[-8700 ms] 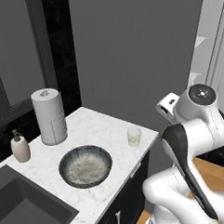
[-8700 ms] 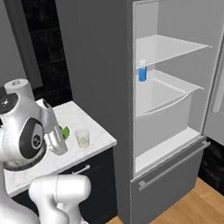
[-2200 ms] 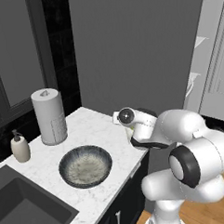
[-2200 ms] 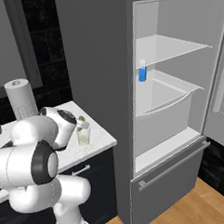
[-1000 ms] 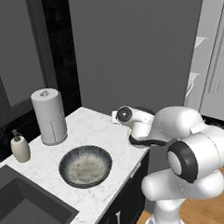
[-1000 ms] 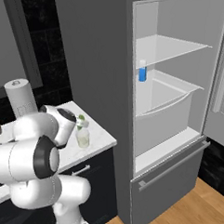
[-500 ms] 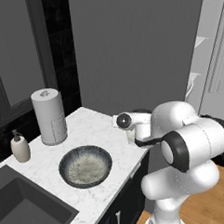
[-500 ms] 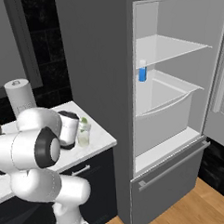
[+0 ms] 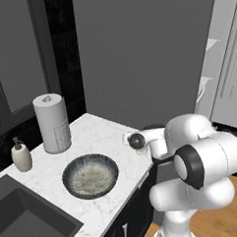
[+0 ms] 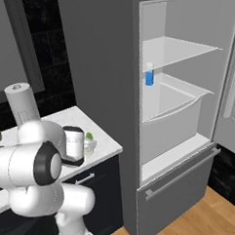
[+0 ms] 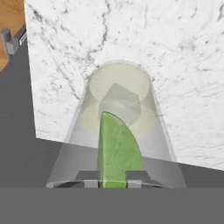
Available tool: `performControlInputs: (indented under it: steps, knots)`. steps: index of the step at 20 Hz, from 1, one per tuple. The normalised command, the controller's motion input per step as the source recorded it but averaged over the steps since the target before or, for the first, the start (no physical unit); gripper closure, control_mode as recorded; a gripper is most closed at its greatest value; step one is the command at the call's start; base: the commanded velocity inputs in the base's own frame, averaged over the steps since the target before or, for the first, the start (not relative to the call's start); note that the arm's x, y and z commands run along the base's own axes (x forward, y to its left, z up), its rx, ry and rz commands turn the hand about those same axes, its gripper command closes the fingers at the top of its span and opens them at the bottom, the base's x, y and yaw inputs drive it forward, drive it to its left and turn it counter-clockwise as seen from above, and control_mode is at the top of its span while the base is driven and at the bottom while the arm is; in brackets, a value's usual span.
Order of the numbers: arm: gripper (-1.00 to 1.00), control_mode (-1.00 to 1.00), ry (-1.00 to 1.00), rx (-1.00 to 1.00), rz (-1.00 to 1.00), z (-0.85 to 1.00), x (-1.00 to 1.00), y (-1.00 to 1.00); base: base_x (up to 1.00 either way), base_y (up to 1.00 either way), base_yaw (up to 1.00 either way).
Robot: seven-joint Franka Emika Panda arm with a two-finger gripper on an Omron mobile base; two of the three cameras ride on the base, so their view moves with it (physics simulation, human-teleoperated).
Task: Grab a lemon wedge from the fridge and one ice cube from the ice bowl, and put them in the glass of lemonade.
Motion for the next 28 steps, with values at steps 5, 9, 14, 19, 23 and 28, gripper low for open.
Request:
performControlInputs:
  steps: [5,9,14,19,23,28]
  knots:
    - [-1.0,-1.0,-0.09,0.0,0.0,0.63,-0.06,0.01,0.0,0.0,0.0]
    - [-1.0,-1.0,-0.1,0.0,0.0,0.86,0.0,0.01,0.0,0.0,0.0]
    - [-1.0,-1.0,-0.01,0.0,0.0,0.33,-0.01,0.03,0.0,0.0,0.0]
    - [-1.0,-1.0,-0.05,0.0,0.0,0.9,-0.68,0.17,0.0,0.0,0.0]
    - [-1.0,-1.0,-0.02,0.0,0.0,1.0,-0.92,0.32,0.0,0.0,0.0]
    - [-1.0,-1.0,-0.02,0.0,0.0,1.0,-0.61,0.12,0.0,0.0,0.0]
